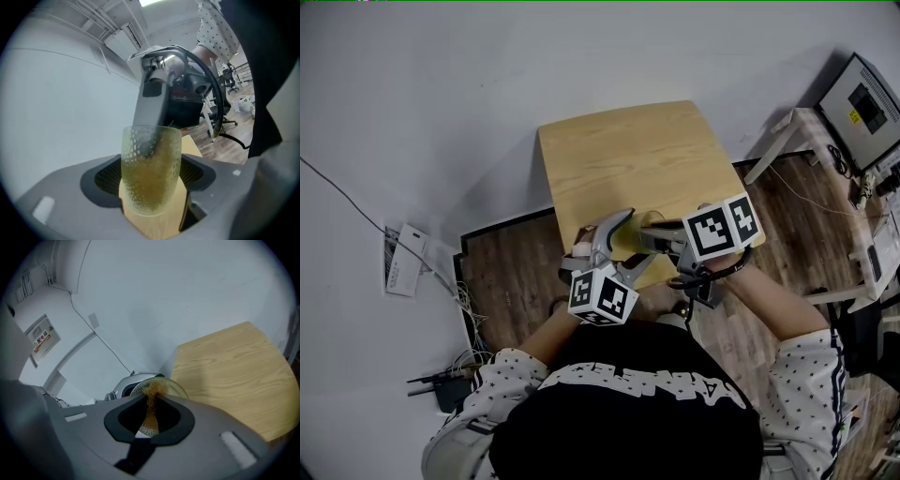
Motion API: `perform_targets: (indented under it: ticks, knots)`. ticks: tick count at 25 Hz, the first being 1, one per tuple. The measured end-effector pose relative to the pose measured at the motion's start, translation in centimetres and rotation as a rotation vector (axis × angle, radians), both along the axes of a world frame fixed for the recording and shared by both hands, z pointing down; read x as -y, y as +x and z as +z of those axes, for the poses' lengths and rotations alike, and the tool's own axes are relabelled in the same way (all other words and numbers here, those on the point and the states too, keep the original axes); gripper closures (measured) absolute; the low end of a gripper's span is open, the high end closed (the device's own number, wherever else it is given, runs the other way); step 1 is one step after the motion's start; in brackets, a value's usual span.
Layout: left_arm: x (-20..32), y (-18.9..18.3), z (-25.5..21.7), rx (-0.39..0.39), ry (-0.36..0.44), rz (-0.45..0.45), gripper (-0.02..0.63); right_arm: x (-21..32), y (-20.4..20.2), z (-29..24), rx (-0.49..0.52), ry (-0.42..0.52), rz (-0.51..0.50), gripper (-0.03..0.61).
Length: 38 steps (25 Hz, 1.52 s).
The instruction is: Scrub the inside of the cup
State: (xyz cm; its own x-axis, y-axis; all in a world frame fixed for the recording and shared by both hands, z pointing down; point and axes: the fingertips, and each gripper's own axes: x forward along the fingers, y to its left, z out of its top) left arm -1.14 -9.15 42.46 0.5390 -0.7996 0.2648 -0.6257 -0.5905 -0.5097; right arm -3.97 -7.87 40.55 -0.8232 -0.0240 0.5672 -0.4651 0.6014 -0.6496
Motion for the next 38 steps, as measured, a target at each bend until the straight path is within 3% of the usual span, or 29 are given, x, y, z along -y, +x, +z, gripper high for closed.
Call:
perform_targets:
  ticks: [6, 15, 24, 38]
  knots:
    - [-0.1, 0.1, 0.0, -0.023, -0.023, 0.015, 0.249, -0.2, -0.2, 0.0, -0.083, 0.17, -0.099, 0.531]
    - [-0.4, -0.1, -0.2, -0.05, -0.044, 0.048, 0.249, -0.8, -0.7, -0.1, -0.165, 0.339, -0.233, 0.531]
    - [-0.9, -0.1, -0.1, -0.06, -0.066, 0.089, 0.25, -1.8, -0.9, 0.1, -0.306, 0.595, -0.464, 0.532]
    - [-1.8, 0.8, -0.2, -0.089, -0.116, 0.165, 0.25, -3.7, -0.2, 0.4, -0.413, 0.837, -0.823, 0.532]
